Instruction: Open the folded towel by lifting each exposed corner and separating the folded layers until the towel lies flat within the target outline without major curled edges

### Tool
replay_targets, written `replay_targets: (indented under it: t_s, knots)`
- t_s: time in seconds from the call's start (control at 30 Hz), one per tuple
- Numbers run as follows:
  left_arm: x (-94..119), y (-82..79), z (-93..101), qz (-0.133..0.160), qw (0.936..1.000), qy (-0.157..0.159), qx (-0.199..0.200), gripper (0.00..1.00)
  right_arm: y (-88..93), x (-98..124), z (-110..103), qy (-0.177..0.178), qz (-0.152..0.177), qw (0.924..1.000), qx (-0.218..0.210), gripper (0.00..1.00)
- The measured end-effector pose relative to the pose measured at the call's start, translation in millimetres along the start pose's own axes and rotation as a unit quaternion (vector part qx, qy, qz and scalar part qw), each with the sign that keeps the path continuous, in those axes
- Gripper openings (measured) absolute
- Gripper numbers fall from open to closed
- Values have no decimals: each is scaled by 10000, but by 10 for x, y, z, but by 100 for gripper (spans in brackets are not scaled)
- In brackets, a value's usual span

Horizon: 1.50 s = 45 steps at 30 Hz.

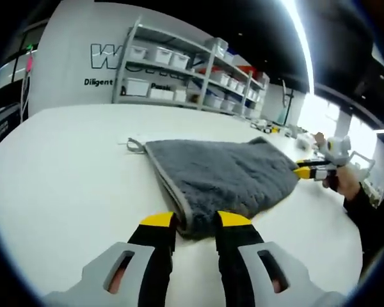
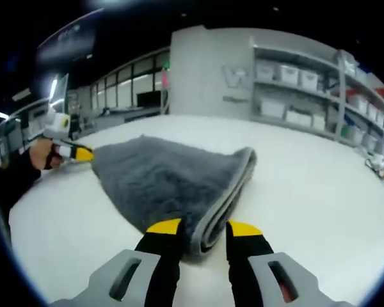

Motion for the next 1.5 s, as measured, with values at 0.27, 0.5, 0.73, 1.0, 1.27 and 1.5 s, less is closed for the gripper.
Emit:
replay_targets:
  t_s: [0.27, 0.5, 0.73, 1.0, 1.27, 1.5]
  knots:
    - [16, 1, 67, 52, 9999, 21, -90, 11, 11, 6, -78, -106, -9, 9999, -66, 15]
    - [31, 27, 119, 13, 10000, 68, -54, 8, 19, 12, -86, -117, -5, 9999, -63, 11]
    - [26, 26, 92, 32, 9997, 83, -237, 7, 31, 20, -85, -77, 13, 9997, -249, 11]
    - [32, 32, 122, 22, 9996, 98, -269, 6, 17, -3, -7, -84, 10, 9997, -248, 10]
    - [78, 37, 149, 12, 9992, 206, -330, 5, 27, -30, 34, -101, -5, 9996, -263, 10]
    - [167, 19, 199, 48, 9992, 292, -274, 4, 24, -70, 84, -143, -37, 9994, -312, 10]
Point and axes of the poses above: the point that each gripper's makers call its tool centre point, and the gripper's own axes: x roughly backward along the fingers, z roughly to its right, y roughly out of its underside, the point moved 5 cm from there along x, roughly backward along the fingers, and after that the axes turned 7 degrees about z, right-handed, at the moved point
